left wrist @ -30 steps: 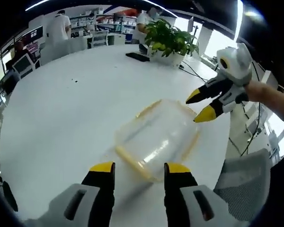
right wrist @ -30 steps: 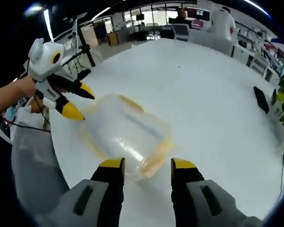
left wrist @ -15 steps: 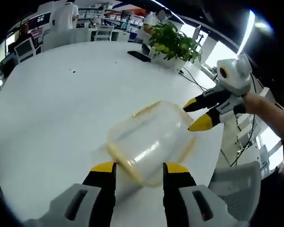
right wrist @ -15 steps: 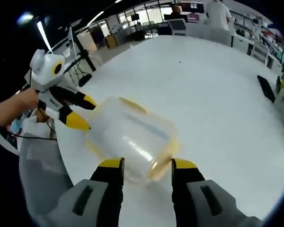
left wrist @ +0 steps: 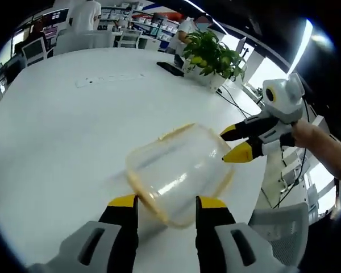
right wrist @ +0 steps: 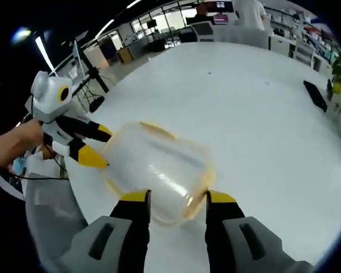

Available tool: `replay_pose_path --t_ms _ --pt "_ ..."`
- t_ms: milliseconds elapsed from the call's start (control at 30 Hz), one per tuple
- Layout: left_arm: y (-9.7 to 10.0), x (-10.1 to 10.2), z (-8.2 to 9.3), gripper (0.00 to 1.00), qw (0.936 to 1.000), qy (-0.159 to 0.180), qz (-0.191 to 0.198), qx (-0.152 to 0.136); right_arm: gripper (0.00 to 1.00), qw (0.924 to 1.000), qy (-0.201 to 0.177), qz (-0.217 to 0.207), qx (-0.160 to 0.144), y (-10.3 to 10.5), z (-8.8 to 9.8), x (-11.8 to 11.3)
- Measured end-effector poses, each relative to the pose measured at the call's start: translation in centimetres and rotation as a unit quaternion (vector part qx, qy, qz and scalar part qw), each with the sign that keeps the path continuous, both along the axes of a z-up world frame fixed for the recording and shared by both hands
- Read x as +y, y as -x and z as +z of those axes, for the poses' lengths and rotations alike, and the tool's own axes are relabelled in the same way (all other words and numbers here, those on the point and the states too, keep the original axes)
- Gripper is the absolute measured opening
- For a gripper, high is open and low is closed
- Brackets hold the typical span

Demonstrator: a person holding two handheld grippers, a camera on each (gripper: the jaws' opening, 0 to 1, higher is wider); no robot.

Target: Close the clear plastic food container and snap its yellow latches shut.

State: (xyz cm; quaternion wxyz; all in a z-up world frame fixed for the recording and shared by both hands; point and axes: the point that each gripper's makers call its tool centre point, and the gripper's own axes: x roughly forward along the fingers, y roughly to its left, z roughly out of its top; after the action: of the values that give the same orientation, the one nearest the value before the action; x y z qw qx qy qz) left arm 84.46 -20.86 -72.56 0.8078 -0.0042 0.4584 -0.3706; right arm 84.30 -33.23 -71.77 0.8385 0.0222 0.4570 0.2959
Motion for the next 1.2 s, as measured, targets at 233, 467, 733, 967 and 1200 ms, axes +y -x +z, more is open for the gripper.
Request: replay_pose_path --t_ms 233,467,733,967,1200 --pt "0.1 -0.4 0.0 0.33 0.9999 0.000 0.009 0.013 0.34 0.9999 0.015 -0.002 0.006 0.2 -0.1 -0.6" --pt "0.3 -0.4 0.0 0.34 0.9999 0.002 0.009 0.011 0.34 0.9997 0.020 -0.009 0.011 0.3 -0.2 -0.5" --pt "0.6 0.2 0.1 0.34 0.9999 0.003 0.003 0.012 0.35 0.9995 0.021 -0.019 0.013 1.0 -0.3 0.1" --pt "1.0 1.0 0.1 0.34 0.9998 0.000 -0.006 0.017 0.35 0.9994 0.021 -0.023 0.014 1.7 -0.4 0.7" --pt "1.6 1.8 0.0 0.34 0.9996 -0.005 -0.014 0.024 0.35 0.9994 0.022 -0.023 0.014 2.4 -0.4 1.6"
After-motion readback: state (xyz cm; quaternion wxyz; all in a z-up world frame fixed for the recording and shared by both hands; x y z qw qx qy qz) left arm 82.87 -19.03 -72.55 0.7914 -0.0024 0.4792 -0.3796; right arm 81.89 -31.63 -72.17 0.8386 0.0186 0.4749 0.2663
